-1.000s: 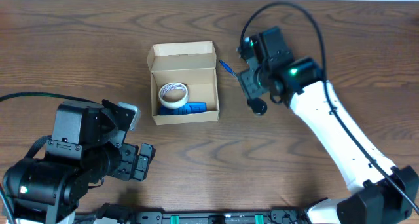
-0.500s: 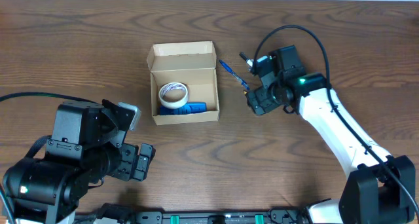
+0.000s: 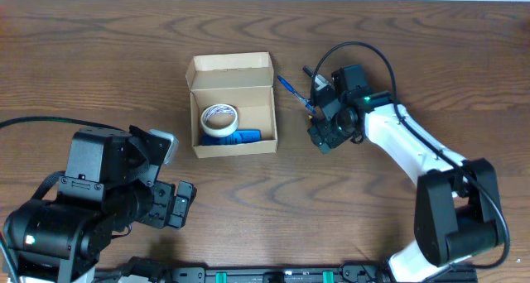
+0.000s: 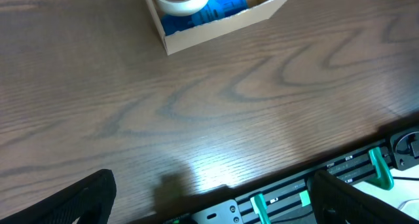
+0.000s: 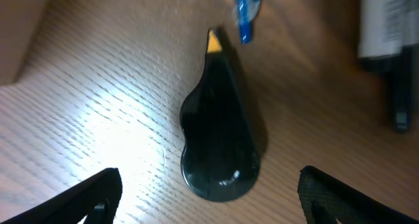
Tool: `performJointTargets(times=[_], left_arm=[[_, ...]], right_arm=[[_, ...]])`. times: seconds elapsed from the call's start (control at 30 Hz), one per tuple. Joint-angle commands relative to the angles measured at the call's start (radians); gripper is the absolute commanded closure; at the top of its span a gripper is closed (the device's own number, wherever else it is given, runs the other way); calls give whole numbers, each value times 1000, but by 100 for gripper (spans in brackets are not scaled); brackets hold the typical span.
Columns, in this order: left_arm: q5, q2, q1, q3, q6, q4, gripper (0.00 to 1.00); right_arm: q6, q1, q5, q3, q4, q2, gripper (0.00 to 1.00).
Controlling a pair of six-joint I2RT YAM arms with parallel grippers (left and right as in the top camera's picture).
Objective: Pack container
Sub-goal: 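Lower the right gripper onto the black yellow-tipped tape cutter and grasp it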
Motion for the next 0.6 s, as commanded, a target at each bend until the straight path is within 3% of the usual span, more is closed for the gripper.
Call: performJointTargets(times=[0.0, 0.57], left_arm=[[6, -1, 2, 17, 18, -4, 5], [6, -1, 2, 17, 18, -4, 5]], right_arm=[[-22, -4, 10, -10, 2, 32, 13], [-30, 5, 50, -10, 84, 85, 16]])
